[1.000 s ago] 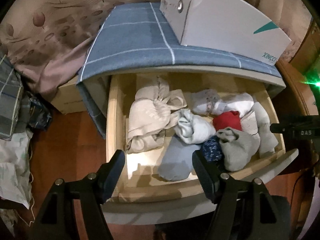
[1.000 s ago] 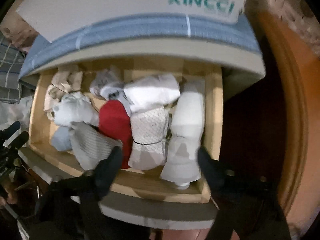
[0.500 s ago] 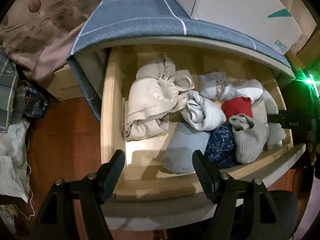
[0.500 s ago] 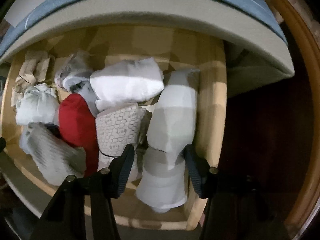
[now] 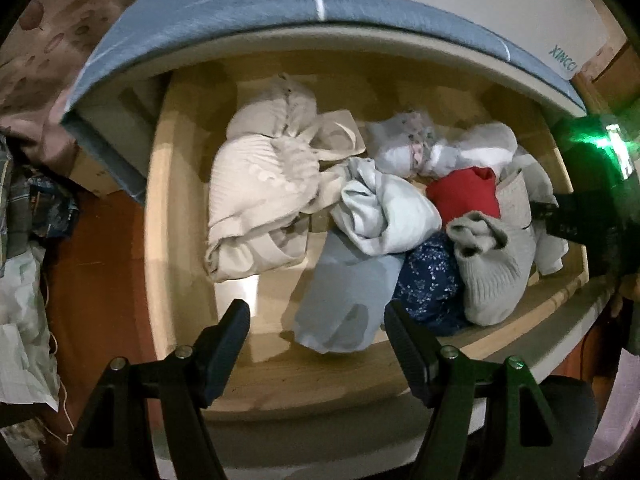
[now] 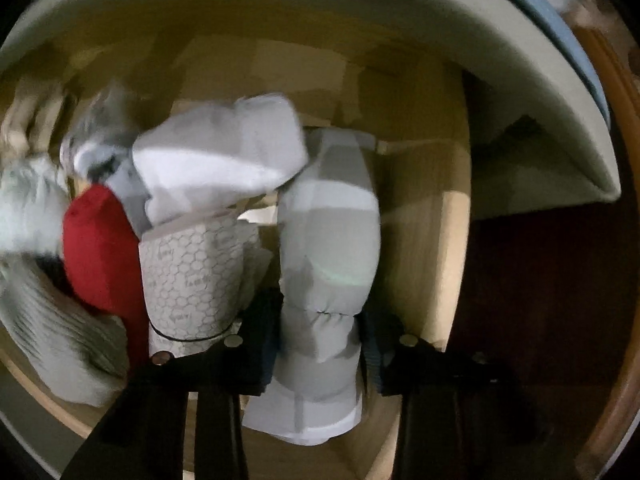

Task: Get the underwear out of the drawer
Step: 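Grasp the white rolled garment with the right tool while the left tool grasps the light blue sock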

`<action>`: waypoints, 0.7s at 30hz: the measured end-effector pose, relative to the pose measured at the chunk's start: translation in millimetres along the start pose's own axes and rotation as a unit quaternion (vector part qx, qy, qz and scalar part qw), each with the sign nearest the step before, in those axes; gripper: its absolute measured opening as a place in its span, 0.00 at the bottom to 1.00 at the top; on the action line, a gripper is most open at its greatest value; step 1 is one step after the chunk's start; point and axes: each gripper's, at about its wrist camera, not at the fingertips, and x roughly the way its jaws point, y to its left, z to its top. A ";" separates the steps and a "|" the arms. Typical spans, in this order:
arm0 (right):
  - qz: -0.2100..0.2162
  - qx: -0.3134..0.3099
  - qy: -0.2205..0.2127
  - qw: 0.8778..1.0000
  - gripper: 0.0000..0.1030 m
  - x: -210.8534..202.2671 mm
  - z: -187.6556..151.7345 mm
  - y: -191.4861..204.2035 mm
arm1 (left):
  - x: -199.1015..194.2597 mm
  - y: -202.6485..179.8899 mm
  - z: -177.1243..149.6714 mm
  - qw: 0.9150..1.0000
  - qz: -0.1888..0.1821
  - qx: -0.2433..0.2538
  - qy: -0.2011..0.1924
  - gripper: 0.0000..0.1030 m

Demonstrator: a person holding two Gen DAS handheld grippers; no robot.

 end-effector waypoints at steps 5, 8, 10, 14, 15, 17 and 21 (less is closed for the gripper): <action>0.057 0.032 0.008 0.998 0.29 7.6 5.4 -17.8 | 10.1 -6.6 8.3 1.000 -0.008 0.004 0.025 0.70; 0.101 0.050 0.016 0.994 0.29 13.1 -1.4 -32.5 | 18.3 -14.0 13.8 0.999 -0.001 0.011 0.040 0.70; 0.122 0.052 0.027 0.991 0.29 16.7 3.3 -45.4 | 26.1 -20.0 17.0 0.998 0.002 0.018 0.055 0.70; 0.104 0.031 0.038 0.993 0.29 33.8 -0.9 -46.8 | 44.0 -29.9 22.3 0.995 0.024 0.025 0.089 0.70; 0.098 0.027 0.034 0.994 0.29 37.3 -12.5 -42.6 | 45.3 -30.8 23.4 0.995 0.023 0.024 0.092 0.69; 0.079 0.011 0.028 0.996 0.30 47.6 -17.8 -31.4 | 46.7 -33.4 26.7 0.995 0.017 0.022 0.098 0.69; 0.045 -0.020 0.022 0.999 0.34 67.7 -24.2 -1.9 | 53.1 -41.0 33.1 0.993 0.023 0.028 0.113 0.70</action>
